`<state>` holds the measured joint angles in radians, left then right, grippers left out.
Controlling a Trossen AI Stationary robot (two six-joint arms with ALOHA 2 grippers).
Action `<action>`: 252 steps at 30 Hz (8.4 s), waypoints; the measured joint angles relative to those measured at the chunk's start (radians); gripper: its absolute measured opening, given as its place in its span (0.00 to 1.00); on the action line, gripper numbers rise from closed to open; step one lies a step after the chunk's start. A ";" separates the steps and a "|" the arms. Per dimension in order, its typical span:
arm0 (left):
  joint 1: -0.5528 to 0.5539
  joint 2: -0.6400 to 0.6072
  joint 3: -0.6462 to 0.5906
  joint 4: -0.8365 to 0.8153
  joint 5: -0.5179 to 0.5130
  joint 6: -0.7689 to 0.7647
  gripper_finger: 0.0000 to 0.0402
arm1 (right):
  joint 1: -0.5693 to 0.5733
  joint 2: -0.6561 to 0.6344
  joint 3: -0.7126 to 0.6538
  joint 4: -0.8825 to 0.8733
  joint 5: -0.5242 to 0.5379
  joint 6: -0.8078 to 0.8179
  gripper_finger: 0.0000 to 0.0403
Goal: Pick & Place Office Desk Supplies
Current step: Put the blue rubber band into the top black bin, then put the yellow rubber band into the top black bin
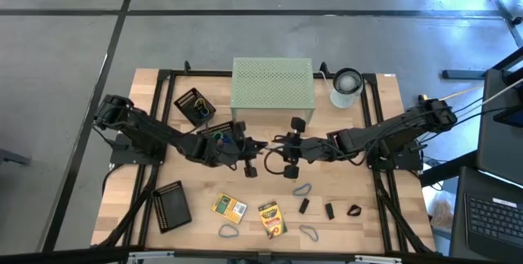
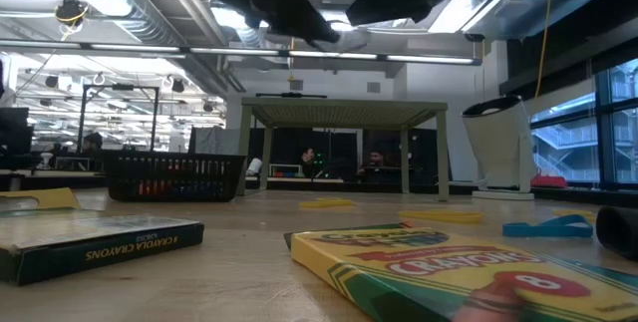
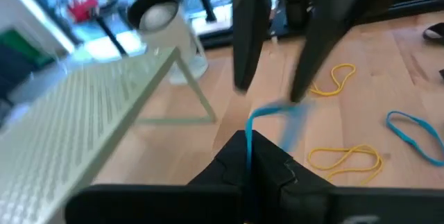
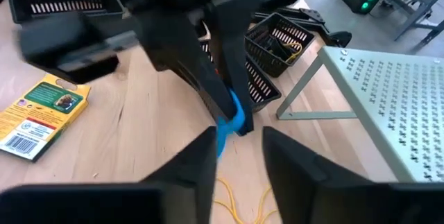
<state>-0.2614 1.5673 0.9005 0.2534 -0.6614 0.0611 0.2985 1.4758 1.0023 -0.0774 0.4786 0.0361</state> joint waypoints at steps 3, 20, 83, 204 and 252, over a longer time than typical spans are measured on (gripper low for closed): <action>0.024 -0.003 0.000 -0.068 0.010 -0.080 0.00 | 0.000 -0.018 0.000 -0.012 0.000 -0.020 0.40; 0.132 -0.317 0.000 -0.699 -0.037 -0.340 0.00 | 0.000 -0.069 0.000 -0.190 0.000 0.094 0.55; 0.713 -0.457 -0.309 -0.894 -0.027 -0.496 0.31 | 0.000 -0.068 -0.004 -0.521 -0.053 0.390 0.55; -0.024 -0.154 -0.308 0.548 0.286 0.136 0.54 | -0.002 -0.071 0.028 -0.005 -0.286 -0.127 0.00; -0.001 0.008 -0.214 0.632 0.336 0.039 0.01 | 0.000 -0.072 0.028 -0.003 -0.321 0.060 0.32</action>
<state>-0.2619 1.5753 0.6865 0.8856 -0.3251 0.1001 0.2981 1.4033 1.0306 -0.0801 0.1574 0.0963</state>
